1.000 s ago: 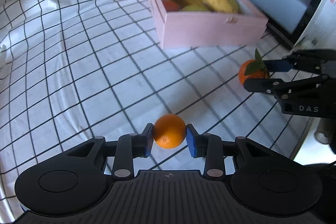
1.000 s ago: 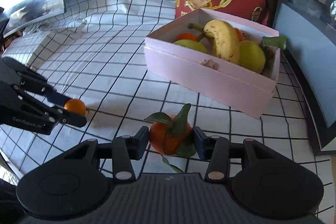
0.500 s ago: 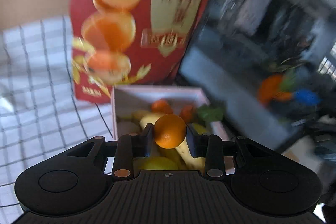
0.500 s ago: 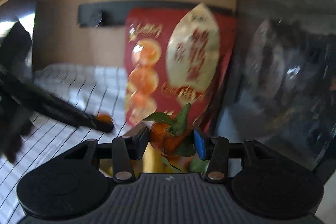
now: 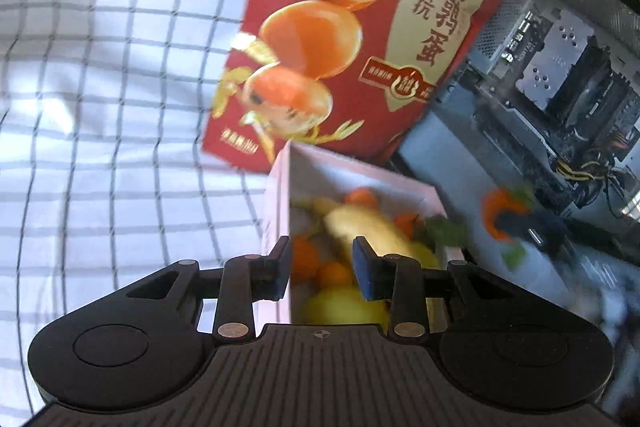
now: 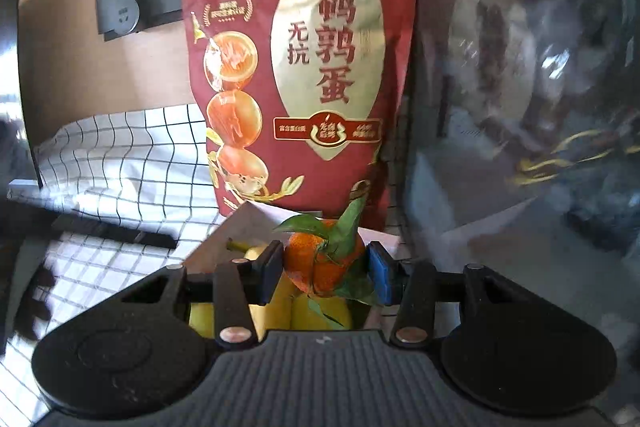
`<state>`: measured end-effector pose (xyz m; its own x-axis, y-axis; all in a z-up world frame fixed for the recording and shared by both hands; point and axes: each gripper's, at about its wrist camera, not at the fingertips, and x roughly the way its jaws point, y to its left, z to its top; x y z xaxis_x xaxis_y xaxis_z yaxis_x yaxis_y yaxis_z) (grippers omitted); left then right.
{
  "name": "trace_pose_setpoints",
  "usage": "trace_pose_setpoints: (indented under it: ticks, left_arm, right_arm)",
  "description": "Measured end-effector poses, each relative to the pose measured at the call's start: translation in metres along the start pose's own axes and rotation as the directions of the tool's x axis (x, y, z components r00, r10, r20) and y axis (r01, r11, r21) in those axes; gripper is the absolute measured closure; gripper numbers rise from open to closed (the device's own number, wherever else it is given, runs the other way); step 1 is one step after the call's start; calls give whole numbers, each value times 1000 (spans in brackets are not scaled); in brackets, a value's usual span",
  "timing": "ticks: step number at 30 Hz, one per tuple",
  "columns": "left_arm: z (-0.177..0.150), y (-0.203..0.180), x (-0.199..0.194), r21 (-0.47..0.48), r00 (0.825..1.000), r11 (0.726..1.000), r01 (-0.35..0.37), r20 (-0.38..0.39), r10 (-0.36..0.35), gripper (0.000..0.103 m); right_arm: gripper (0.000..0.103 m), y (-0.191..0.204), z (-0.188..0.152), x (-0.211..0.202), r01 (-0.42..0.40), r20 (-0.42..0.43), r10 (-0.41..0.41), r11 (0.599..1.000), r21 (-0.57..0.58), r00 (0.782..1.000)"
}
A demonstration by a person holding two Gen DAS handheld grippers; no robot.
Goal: Organize fruits
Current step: 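Drop the small mandarin into the pink box with the left gripper while the right gripper places the leafy mandarin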
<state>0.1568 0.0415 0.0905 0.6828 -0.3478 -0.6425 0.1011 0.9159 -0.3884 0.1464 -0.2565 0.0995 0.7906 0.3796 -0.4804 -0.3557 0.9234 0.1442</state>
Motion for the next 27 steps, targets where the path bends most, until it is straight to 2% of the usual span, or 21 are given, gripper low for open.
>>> trace_pose_setpoints:
  ticks: [4,7,10,12,14,17,20,24,27]
  left_arm:
    - [-26,-1,-9,13,999,999,-34,-22,34,66]
    - [-42,1,-12,22,997,999,-46,-56,47,66]
    - [-54,6,-19,13,996,998,-63,-65,64,66]
    - [-60,11,-24,16,994,996,-82,-66,83,66]
    - [-65,16,-28,23,992,994,-107,-63,109,66]
    - [-72,21,-29,30,989,990,-135,-58,136,66]
    - [-86,19,-27,78,983,982,-171,-49,175,66]
    - [-109,11,-24,143,976,966,-214,-14,219,66]
    - [-122,9,-19,139,976,967,-215,-15,219,66]
  right_arm:
    - [58,10,11,45,-29,-36,31,999,45,999]
    - [58,28,22,78,-61,-46,61,998,6,997]
    - [58,42,28,113,-89,-94,86,996,-31,992]
    - [58,45,30,133,-133,-130,128,991,-27,983]
    - [57,44,31,141,-131,-141,130,991,-1,981]
    - [56,35,30,132,-152,-126,161,985,77,979]
    - [54,27,21,107,-148,-94,159,982,115,983]
    - [53,40,-9,54,-77,-49,78,997,23,996]
    - [46,56,-41,16,-43,-34,42,999,-28,999]
